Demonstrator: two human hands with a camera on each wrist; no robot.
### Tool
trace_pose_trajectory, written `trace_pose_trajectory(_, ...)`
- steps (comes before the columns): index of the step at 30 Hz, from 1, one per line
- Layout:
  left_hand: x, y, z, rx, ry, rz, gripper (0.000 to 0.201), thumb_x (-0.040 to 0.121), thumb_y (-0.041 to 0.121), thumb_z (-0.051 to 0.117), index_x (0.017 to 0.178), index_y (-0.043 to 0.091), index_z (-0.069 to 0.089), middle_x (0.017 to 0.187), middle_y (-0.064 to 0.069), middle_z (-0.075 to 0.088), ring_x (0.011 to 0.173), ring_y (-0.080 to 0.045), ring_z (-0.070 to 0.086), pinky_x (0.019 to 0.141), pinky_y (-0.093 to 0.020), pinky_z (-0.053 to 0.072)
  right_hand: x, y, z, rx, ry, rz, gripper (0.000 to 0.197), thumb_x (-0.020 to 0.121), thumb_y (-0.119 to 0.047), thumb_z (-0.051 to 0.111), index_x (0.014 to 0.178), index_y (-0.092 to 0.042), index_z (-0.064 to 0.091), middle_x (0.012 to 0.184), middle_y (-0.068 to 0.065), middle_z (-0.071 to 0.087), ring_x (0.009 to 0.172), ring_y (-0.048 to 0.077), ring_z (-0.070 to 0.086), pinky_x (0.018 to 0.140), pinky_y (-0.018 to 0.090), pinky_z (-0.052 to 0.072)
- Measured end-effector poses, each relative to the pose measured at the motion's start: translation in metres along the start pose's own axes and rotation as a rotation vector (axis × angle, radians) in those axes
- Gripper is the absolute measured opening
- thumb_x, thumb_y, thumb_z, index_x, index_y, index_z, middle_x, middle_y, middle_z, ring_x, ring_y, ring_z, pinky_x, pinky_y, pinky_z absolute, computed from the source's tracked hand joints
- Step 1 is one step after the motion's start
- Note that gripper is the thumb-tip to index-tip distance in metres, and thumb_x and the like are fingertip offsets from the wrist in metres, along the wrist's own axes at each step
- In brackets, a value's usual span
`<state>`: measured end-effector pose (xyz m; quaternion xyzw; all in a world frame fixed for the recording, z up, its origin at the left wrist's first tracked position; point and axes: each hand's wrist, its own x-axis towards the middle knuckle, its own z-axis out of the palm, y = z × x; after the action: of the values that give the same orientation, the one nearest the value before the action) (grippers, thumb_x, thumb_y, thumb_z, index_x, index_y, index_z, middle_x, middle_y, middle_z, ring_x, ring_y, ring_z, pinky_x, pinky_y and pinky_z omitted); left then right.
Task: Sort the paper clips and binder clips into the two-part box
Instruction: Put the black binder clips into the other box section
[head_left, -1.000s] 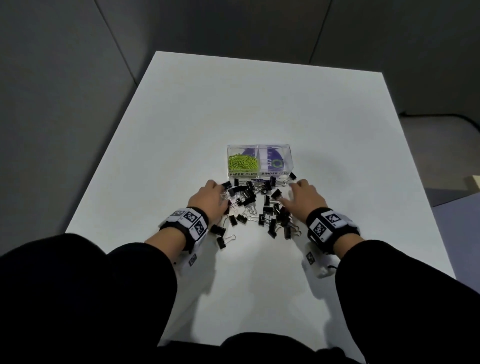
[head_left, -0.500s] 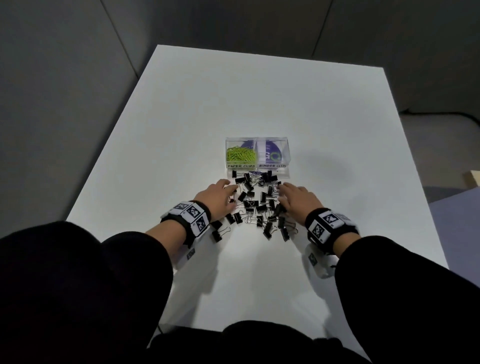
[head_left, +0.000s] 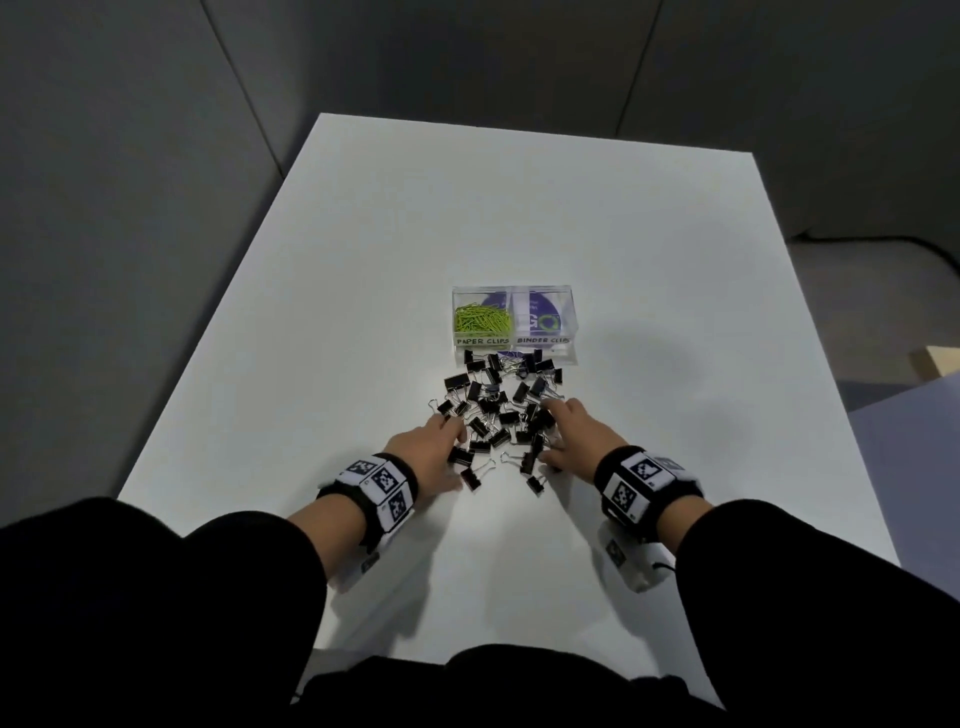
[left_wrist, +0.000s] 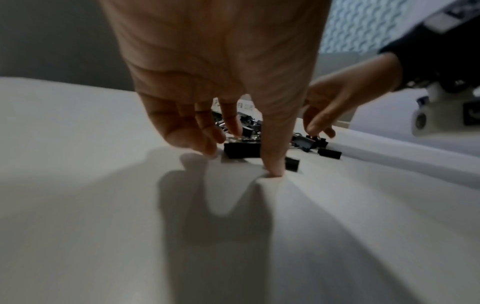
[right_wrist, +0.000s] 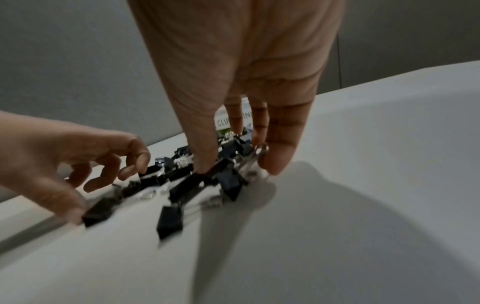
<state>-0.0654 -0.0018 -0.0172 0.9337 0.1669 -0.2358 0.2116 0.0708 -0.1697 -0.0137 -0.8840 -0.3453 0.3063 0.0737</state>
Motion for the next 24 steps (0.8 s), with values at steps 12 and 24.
trace_pose_trajectory(12,0.002,0.022,0.013,0.245,0.030,0.146,0.066,0.075,0.054,0.064,0.130,0.027,0.037,0.130,-0.005,0.039,0.112,-0.027,0.049,0.082,-0.037,0.047,-0.016,-0.007,0.021,-0.180,-0.040,0.037,0.092,0.071,-0.046,0.073,0.142,-0.030,0.018,0.134,0.010,0.034,0.114,0.032,0.049,0.086,0.042,0.051)
trace_pose_trajectory(24,-0.001,0.035,0.026,0.183,0.067,0.071,0.047,0.088,0.026,0.047,0.134,0.020,0.035,0.128,-0.014,0.039,0.100,-0.035,0.054,0.075,-0.039,0.047,-0.013,-0.023,0.026,-0.168,0.035,-0.013,0.033,0.089,-0.021,0.052,0.121,-0.016,0.045,0.125,0.017,0.042,0.104,0.038,0.053,0.082,0.045,0.049)
